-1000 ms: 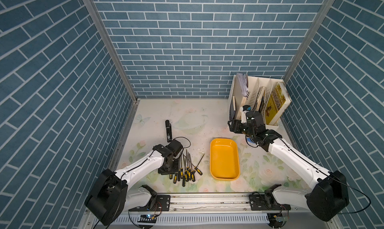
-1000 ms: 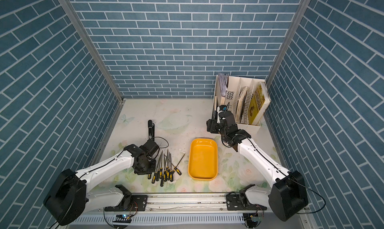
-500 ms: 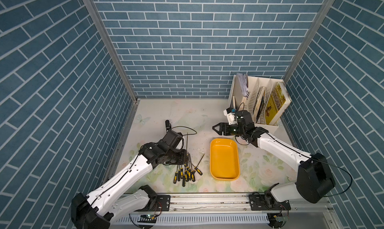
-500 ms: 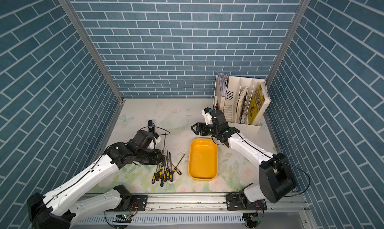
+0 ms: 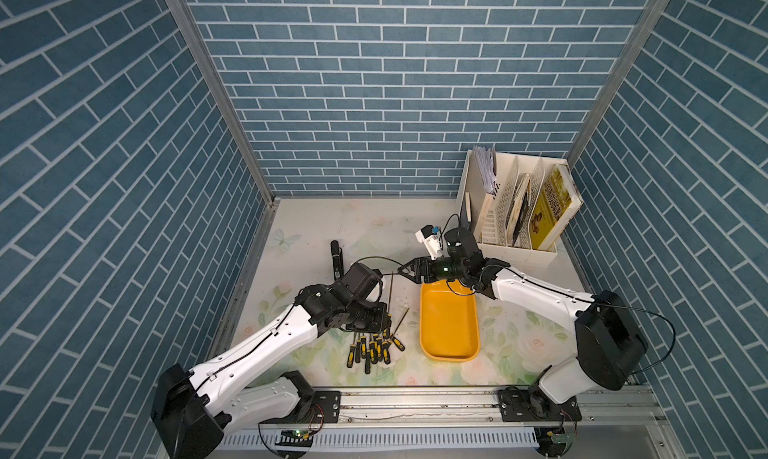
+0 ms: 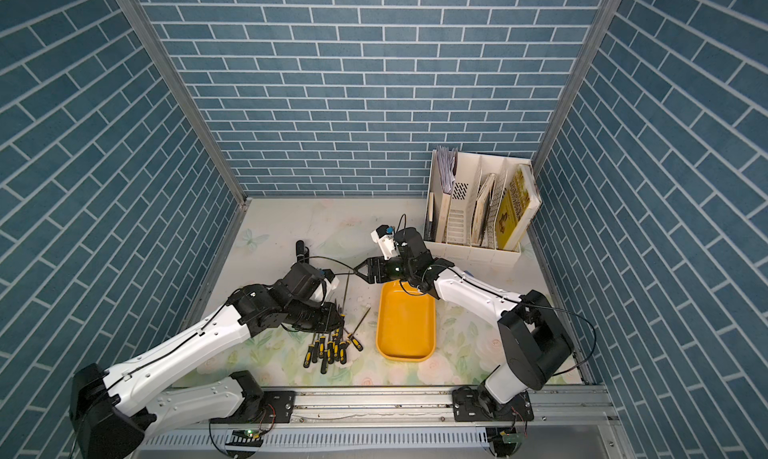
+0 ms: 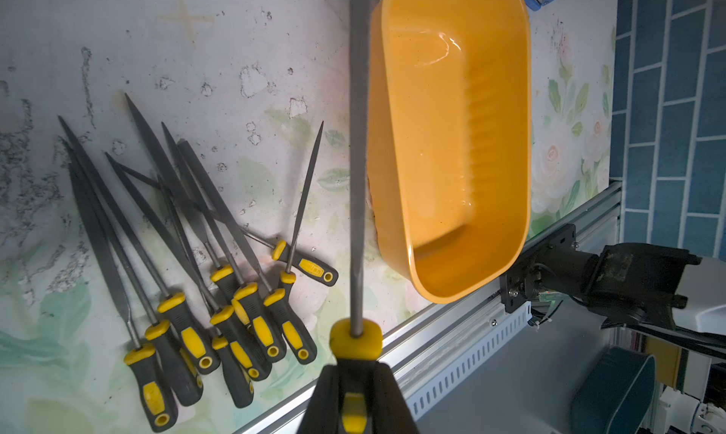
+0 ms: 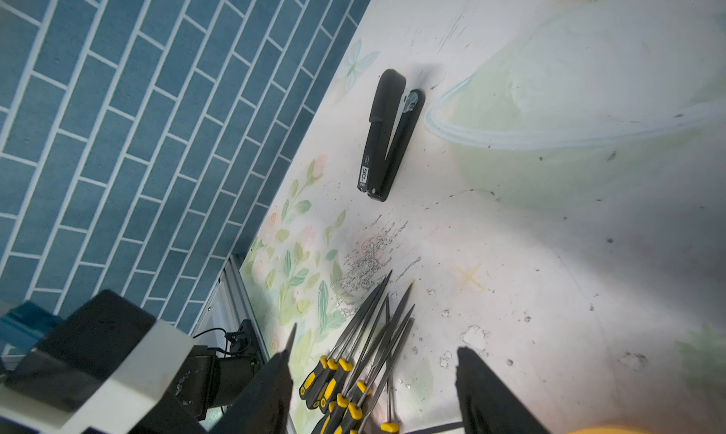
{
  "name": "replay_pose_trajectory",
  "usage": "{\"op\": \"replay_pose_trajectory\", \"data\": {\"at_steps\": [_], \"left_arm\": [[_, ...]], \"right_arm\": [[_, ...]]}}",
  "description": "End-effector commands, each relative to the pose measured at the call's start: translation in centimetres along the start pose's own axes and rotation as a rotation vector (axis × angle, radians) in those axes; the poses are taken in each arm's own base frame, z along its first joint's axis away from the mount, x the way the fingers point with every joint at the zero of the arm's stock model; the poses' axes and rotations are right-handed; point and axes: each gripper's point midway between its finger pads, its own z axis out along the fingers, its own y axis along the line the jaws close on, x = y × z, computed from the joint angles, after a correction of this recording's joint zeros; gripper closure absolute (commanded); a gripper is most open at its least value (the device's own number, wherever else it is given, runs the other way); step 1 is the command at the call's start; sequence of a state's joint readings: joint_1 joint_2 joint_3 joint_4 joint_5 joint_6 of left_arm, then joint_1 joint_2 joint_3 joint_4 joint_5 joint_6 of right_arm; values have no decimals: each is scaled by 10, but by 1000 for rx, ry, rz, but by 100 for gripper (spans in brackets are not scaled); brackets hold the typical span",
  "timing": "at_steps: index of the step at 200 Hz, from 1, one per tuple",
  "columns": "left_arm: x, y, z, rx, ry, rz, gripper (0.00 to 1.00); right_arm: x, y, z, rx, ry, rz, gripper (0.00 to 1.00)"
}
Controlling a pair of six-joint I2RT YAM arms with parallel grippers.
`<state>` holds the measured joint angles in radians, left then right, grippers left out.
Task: Put the file tool into the storage box
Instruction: Pick up the file tool from the center of the board.
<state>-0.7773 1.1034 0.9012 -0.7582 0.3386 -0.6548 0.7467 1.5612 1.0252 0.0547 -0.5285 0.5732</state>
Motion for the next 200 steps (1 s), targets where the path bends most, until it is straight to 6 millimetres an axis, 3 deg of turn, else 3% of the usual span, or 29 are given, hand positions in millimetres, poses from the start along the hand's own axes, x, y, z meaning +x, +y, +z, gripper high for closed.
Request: {"op": "replay_pose_trajectory", "data": {"at_steps": [1, 46, 65, 131, 138, 144, 153, 157, 160, 200], "left_arm": [[-3, -6, 2, 20, -11, 6, 100], [-1, -5, 5, 13, -1, 5, 100], [-2, -6, 5, 19, -7, 7, 100], [-4, -13, 3, 50, -16, 18, 100], [-5, -13, 2, 50, -19, 18, 86], [-7, -13, 2, 43, -26, 18, 51], [-11, -10, -1, 21, -43, 13, 28], [-13, -10, -2, 12, -49, 12, 10], [-14, -10, -4, 8, -56, 11, 3], [-35, 2, -31, -81, -147, -42, 0]], "right_arm": [[-5, 17, 6, -48, -10, -12, 34], [0, 27, 8, -72, -2, -21, 38], [4, 27, 13, -78, 15, -14, 46], [12, 33, 22, -141, 53, 25, 99], [12, 32, 20, -135, 56, 25, 100], [12, 31, 18, -124, 60, 21, 100], [10, 25, 12, -87, 66, 20, 100], [9, 20, 9, -65, 67, 20, 100], [7, 17, 6, -49, 68, 19, 100], [-2, -47, -44, 196, 85, 55, 100]]}}
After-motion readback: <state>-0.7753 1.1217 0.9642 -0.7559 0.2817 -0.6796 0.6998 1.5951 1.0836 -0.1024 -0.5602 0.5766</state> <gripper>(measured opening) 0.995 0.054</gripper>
